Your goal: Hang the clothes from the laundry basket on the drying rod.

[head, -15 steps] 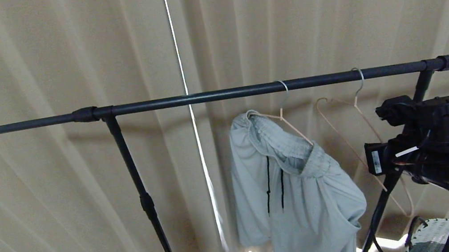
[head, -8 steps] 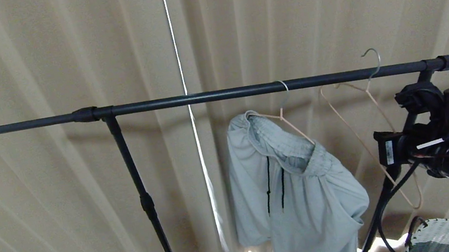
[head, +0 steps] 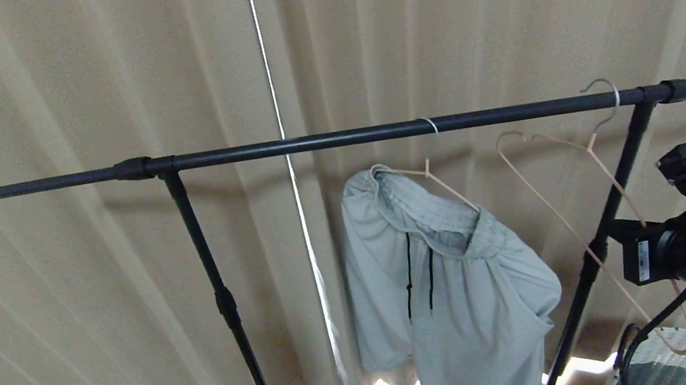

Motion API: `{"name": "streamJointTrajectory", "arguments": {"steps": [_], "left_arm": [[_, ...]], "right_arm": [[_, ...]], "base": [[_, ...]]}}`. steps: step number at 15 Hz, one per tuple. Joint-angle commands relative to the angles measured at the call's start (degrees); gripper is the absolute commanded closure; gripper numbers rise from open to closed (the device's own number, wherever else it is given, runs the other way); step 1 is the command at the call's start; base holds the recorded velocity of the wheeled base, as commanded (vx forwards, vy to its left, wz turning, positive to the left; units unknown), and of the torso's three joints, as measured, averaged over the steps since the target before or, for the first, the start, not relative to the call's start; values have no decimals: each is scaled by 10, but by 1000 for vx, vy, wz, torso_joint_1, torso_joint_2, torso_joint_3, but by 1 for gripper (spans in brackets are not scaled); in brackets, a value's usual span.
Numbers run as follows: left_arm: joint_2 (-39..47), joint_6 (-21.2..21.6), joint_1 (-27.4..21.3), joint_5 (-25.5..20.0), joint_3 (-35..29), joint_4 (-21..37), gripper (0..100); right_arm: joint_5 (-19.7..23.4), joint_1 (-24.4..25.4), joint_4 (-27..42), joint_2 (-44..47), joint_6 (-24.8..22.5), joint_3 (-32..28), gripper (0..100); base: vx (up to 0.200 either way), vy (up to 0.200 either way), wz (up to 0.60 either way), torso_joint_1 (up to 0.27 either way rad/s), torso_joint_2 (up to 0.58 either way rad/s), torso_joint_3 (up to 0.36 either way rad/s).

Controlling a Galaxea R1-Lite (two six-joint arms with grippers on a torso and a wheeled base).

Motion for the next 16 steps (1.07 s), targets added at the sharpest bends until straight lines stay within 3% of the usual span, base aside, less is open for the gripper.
{"name": "streamJointTrajectory", "arguments": {"steps": [1, 12, 15, 16], "left_arm": [[1, 0, 0, 0, 0, 0, 100], [1, 3, -3, -2, 14, 0, 100], [0, 3, -3, -3, 22, 0, 100], [1, 3, -5, -3, 22, 0, 100]], "right_arm": [[0, 1, -1, -19, 0, 11, 100], [5, 31, -2, -63, 2, 39, 100], [63, 71, -2, -120, 2, 40, 100], [100, 87, -1, -133, -4, 38, 100]], "base": [[-200, 0, 0, -12, 2, -2], [-182, 0, 0, -1, 2, 2], [0, 0, 0, 0, 0, 0], [0, 0, 0, 0, 0, 0]]}}
